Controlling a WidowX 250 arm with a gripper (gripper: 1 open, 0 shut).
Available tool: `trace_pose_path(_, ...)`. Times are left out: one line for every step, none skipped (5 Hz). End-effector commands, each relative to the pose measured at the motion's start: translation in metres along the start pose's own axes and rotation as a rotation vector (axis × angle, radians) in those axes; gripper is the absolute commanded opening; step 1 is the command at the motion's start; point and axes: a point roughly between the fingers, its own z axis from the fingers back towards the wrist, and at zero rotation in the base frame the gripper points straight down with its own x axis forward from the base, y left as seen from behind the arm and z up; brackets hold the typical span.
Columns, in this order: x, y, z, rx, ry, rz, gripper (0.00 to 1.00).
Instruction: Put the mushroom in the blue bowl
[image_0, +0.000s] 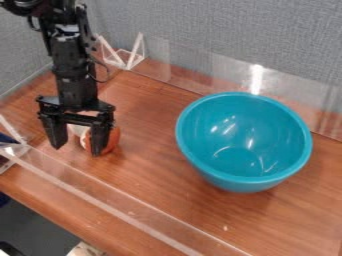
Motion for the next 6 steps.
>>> trace_pose_path(0.005,-0.005,0.003,-0.001,-0.030,-0.006,1.00)
trace_pose_path(0.008,-0.007,-0.001,-0.006,-0.036,-0.005,1.00)
trace_pose_path(0.010,-0.009,-0.004,-0.008,-0.038,-0.003,1.00)
trace_pose_path(0.011,-0.009,-0.008,-0.009,-0.040,-0.001,1.00)
trace_pose_path(0.012,-0.010,-0.011,-0.011,-0.042,0.000,0.00)
trace_pose_path(0.011,-0.011,-0.007,-0.010,-0.050,-0.008,0.00)
